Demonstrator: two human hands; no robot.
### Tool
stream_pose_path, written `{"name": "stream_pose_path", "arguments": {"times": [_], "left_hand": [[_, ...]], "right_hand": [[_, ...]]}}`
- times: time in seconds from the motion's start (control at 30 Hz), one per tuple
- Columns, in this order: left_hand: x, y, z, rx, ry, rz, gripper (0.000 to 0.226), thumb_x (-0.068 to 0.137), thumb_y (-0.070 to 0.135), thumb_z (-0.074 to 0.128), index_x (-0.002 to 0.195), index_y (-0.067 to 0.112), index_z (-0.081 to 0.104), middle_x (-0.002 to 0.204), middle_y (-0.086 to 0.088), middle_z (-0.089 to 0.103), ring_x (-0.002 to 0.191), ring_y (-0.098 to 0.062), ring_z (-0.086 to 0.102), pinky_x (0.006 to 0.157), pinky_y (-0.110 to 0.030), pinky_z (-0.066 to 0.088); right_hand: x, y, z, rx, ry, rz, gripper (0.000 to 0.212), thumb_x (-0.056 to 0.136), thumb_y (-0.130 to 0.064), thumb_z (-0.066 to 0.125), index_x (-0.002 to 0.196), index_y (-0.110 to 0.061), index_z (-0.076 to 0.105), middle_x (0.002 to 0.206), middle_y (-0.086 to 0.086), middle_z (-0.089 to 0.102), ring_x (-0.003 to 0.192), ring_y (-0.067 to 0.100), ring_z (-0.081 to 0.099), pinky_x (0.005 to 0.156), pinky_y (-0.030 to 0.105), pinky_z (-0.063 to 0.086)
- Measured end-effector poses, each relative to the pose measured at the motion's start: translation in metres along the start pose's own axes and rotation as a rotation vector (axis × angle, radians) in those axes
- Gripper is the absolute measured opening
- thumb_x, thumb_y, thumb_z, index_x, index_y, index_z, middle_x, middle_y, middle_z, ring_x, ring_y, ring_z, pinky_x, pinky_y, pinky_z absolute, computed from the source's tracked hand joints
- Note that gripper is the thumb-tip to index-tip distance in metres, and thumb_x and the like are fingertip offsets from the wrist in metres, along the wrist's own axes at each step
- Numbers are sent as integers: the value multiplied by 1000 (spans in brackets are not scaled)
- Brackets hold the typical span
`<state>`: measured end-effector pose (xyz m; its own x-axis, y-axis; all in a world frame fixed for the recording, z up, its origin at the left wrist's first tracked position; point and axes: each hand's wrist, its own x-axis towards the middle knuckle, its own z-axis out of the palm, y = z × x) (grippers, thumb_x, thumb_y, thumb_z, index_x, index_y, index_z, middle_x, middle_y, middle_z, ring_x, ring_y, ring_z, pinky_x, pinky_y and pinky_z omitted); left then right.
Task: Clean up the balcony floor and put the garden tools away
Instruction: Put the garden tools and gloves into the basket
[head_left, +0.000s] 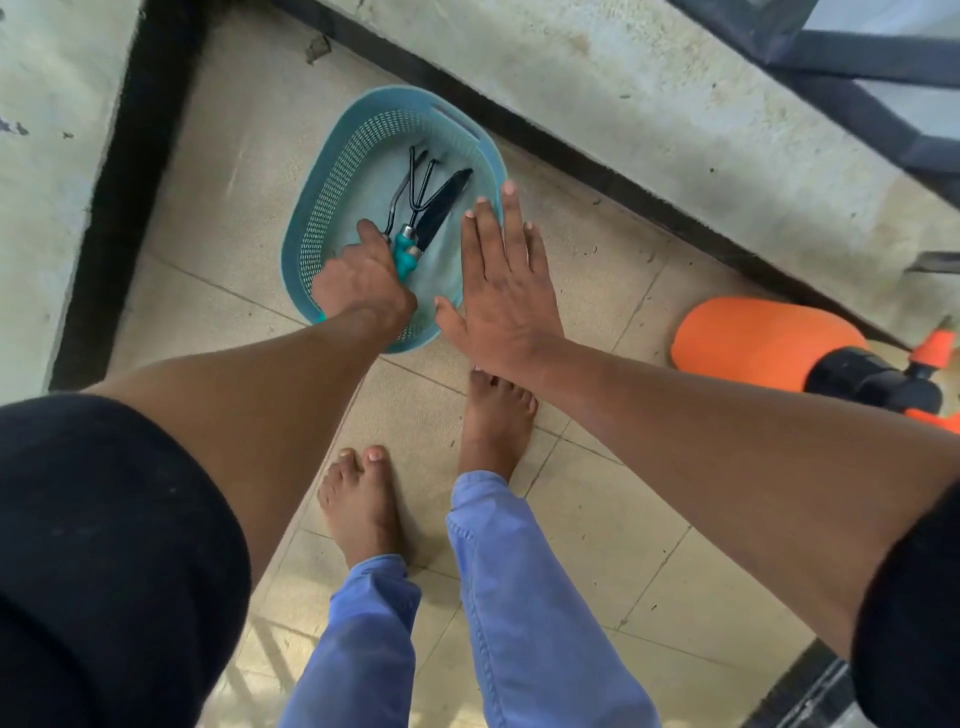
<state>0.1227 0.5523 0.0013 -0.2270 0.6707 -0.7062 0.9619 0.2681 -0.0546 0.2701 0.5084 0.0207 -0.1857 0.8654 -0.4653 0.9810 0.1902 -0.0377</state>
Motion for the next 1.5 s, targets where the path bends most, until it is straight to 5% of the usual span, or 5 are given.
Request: {"name": "stream_pose_path", "arguments": {"times": [0.3, 0.6, 0.87, 1.13, 1.5], "left_hand": [[3, -2, 9, -42, 141, 47, 64, 82, 28, 81, 127, 13, 37, 94, -9, 57, 81, -28, 53, 65, -40, 42], [22, 8, 9, -38, -24, 124, 80, 81, 40, 83, 136, 12, 32, 131, -19, 48, 120, -38, 52, 91, -50, 53], [-7, -14, -21, -118, -50, 317, 99, 81, 40, 80, 154, 9, 21, 148, -19, 38, 136, -38, 42, 116, -49, 39], [-113, -49, -62, -291, -46, 349, 74, 87, 25, 68, 150, 7, 34, 146, -14, 43, 133, -33, 43, 114, -43, 40], [-261, -108, -61, -518, -110, 26, 74, 92, 39, 62, 156, 14, 34, 156, -8, 42, 140, -34, 42, 113, -46, 39]], "right_hand": [[0, -4, 2, -11, 5, 21, 92, 96, -62, 29, 160, 3, 12, 168, 24, 6, 156, 42, -11, 125, 58, 14], [4, -8, 0, 10, -5, 14, 92, 95, -62, 29, 160, 0, 13, 168, 26, 5, 155, 44, -13, 124, 61, 15], [3, -8, -24, -27, -208, -16, 90, 98, -64, 30, 162, -5, 8, 170, 19, -3, 151, 45, -26, 124, 63, 10], [-20, -15, -110, 116, -297, -32, 81, 100, -43, 51, 160, -5, 13, 168, 20, 10, 156, 39, 3, 125, 53, 20], [-82, -52, -187, 16, -359, -193, 70, 97, -39, 54, 155, -11, 26, 155, 14, 33, 145, 34, 27, 109, 49, 38]]}}
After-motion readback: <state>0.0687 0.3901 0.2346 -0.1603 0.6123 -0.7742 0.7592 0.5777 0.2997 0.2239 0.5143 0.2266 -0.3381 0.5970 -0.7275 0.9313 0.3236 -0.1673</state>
